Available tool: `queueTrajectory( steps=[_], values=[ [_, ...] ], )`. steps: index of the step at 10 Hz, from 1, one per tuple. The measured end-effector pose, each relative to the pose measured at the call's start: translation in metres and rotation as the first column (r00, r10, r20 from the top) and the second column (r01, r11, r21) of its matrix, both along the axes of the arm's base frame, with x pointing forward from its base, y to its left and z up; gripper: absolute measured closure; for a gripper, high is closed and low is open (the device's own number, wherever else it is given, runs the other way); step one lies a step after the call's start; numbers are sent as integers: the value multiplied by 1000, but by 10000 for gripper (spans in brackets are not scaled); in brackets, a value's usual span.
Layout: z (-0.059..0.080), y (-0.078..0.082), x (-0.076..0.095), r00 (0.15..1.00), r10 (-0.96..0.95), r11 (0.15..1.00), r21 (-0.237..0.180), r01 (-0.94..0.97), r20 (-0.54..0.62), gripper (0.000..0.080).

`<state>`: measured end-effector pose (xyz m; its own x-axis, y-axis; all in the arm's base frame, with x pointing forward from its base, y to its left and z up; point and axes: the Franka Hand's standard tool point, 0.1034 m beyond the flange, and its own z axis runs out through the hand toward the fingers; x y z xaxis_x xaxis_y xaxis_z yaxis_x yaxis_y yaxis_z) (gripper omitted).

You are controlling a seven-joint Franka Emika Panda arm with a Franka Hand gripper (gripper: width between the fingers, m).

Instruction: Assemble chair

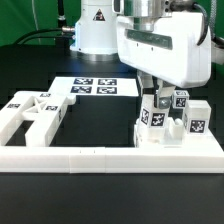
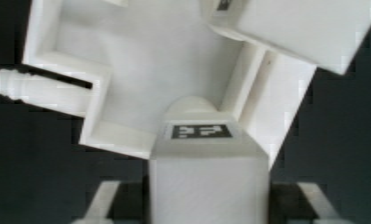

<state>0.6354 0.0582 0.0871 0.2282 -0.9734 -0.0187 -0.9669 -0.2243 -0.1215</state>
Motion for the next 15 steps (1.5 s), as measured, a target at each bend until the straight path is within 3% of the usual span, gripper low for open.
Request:
queueTrajectory(
  steps=[1, 2, 3, 4, 5, 8, 10, 15],
  values=[
    [0, 0, 0, 1000, 30, 1000, -3, -30, 1, 515],
    [0, 0, 0, 998, 67, 998, -8, -67, 1, 339],
    [0, -2, 0, 993, 114, 993, -14, -114, 3, 339],
    [0, -3, 0, 984, 180, 983, -22, -180, 5, 197],
    [0, -2, 0, 973, 230, 973, -28, -230, 6, 161],
    [0, -2, 0, 889, 457, 888, -59, -456, 5, 152],
    [1, -3, 2, 737, 676, 734, -90, -673, -3, 151],
    [0, -4, 1, 428, 903, 421, -127, -898, -29, 151]
  ],
)
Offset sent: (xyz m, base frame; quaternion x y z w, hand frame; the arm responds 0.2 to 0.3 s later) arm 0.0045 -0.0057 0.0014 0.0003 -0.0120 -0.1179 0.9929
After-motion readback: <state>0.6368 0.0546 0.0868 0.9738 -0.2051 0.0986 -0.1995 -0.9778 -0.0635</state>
